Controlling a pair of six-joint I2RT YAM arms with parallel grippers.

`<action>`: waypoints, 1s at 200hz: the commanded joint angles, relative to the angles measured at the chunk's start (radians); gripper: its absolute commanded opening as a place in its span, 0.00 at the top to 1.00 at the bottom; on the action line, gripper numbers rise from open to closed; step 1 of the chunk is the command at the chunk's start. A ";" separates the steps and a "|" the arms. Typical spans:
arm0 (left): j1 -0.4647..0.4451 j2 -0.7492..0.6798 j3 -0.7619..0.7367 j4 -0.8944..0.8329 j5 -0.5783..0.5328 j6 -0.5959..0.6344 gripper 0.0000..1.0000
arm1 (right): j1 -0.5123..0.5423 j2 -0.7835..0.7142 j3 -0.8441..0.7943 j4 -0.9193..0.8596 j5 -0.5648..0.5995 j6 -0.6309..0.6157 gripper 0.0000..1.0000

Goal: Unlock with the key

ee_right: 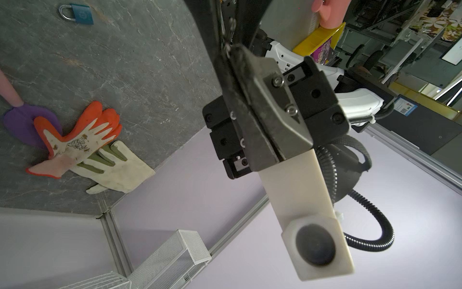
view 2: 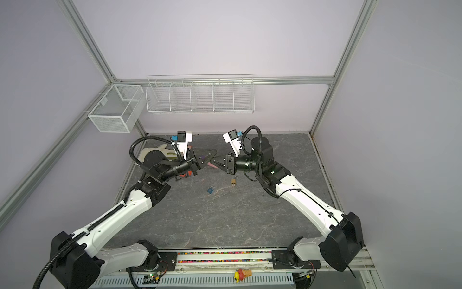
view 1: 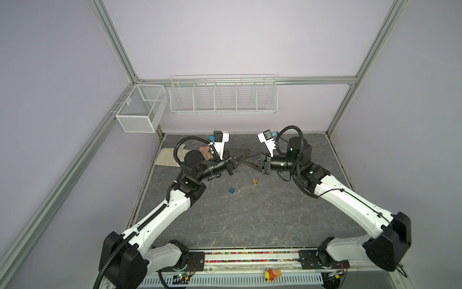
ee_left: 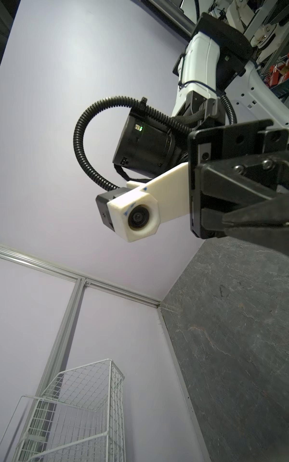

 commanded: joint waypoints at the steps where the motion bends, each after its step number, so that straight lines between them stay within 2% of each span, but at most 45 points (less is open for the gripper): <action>1: -0.004 -0.015 0.031 -0.007 0.057 0.020 1.00 | -0.010 0.001 -0.008 0.035 -0.003 -0.015 0.87; 63: -0.005 -0.009 0.035 -0.009 0.077 0.017 1.00 | -0.019 -0.019 -0.025 0.037 -0.025 -0.033 0.94; 133: -0.004 -0.012 0.055 -0.034 0.088 0.014 1.00 | -0.027 -0.025 -0.025 0.029 -0.031 -0.030 0.94; 146: -0.003 -0.020 0.067 -0.057 0.063 0.010 0.82 | -0.033 -0.027 -0.024 0.008 -0.023 -0.030 0.94; 159: -0.003 -0.033 0.073 -0.087 0.034 0.011 0.71 | -0.043 -0.031 -0.034 -0.009 -0.013 -0.026 0.94; 178: 0.001 -0.060 0.076 -0.153 -0.030 0.011 0.62 | -0.058 -0.047 -0.059 -0.055 0.012 -0.041 0.94; 200: 0.002 -0.102 0.083 -0.317 -0.172 0.025 0.56 | -0.071 -0.056 -0.085 -0.128 0.038 -0.059 0.94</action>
